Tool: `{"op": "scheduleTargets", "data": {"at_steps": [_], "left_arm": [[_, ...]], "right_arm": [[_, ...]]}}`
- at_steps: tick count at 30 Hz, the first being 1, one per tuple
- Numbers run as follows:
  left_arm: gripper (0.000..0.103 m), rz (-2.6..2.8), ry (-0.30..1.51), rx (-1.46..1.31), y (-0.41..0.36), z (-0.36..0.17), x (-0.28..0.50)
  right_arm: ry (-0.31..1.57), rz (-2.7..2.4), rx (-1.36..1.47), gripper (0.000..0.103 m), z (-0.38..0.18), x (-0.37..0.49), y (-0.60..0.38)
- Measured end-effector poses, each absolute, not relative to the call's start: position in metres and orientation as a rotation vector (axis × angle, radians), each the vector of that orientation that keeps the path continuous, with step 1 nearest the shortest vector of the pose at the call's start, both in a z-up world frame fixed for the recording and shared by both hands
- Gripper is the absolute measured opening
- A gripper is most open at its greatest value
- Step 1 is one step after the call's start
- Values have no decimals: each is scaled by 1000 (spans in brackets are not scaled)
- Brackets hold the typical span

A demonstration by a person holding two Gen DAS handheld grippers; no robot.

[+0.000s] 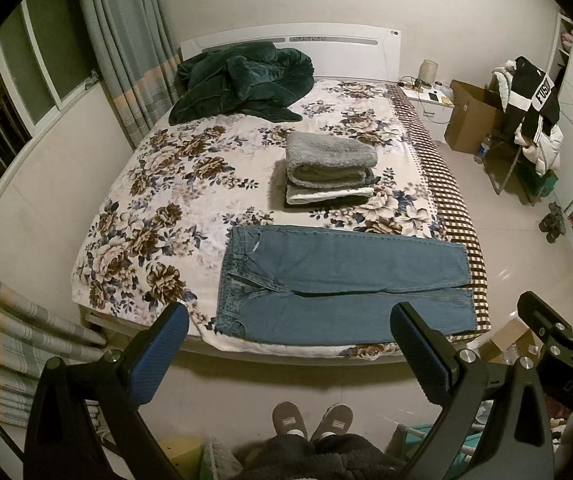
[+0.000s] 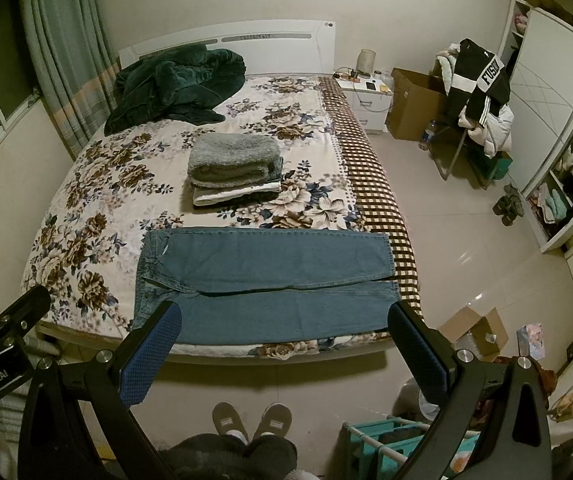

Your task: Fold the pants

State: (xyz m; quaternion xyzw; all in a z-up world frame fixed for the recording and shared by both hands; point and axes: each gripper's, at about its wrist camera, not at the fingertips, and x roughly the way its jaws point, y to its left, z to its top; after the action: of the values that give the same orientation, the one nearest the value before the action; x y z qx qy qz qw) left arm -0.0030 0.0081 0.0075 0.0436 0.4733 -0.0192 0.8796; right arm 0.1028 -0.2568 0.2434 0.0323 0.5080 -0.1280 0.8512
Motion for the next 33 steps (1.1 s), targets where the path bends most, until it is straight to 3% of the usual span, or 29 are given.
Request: {"op": "scheduleTargets", "data": {"at_steps": [33], "left_arm": [[103,-28,977,86,7,11,3]], "right_arm": [[1087,-262,81,103,238,105,-242]]}}
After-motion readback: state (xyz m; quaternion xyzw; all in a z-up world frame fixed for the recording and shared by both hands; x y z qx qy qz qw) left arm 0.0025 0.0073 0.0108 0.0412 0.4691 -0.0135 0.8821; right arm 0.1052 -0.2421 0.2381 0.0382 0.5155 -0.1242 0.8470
